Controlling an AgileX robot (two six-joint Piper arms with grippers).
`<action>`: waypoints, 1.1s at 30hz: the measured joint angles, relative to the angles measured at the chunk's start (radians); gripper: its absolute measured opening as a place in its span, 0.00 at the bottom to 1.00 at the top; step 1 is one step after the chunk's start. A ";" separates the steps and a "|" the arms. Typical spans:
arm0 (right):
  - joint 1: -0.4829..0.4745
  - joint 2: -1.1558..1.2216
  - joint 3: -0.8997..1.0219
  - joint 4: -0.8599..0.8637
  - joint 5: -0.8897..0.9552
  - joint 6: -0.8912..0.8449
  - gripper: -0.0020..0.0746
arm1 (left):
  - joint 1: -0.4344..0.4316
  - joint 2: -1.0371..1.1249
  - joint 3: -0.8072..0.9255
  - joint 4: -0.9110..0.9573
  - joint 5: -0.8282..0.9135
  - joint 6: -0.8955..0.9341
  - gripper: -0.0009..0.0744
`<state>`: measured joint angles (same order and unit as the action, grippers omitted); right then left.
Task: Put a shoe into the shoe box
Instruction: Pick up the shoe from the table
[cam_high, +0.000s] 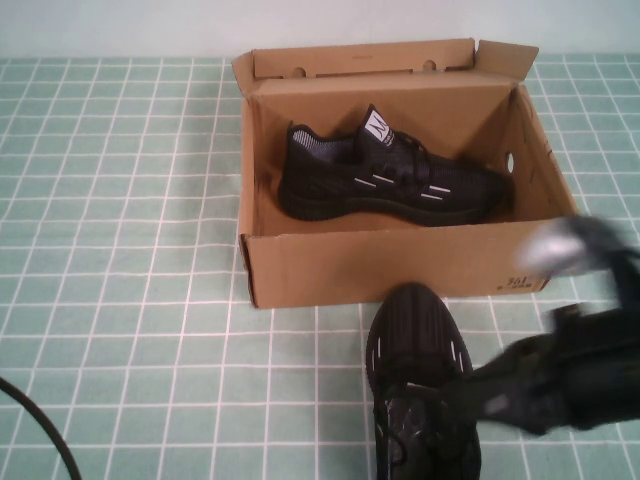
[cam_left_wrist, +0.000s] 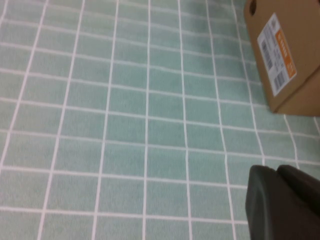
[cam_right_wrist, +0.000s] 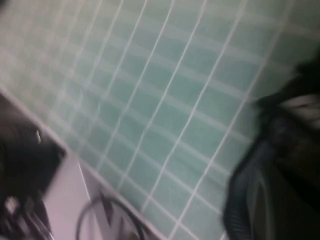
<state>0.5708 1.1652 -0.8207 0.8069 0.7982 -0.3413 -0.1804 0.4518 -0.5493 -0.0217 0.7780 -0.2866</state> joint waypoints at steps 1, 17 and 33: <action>0.061 0.029 -0.029 -0.078 -0.034 0.073 0.02 | 0.000 0.000 0.001 0.000 0.005 0.000 0.01; 0.299 0.382 -0.343 -0.748 0.203 0.823 0.23 | 0.000 0.000 0.002 -0.002 0.032 0.000 0.01; 0.299 0.399 -0.340 -0.598 0.152 0.738 0.50 | 0.000 0.000 0.002 -0.002 0.062 0.002 0.01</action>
<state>0.8695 1.5643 -1.1605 0.2089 0.9504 0.3964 -0.1804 0.4518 -0.5471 -0.0238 0.8402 -0.2849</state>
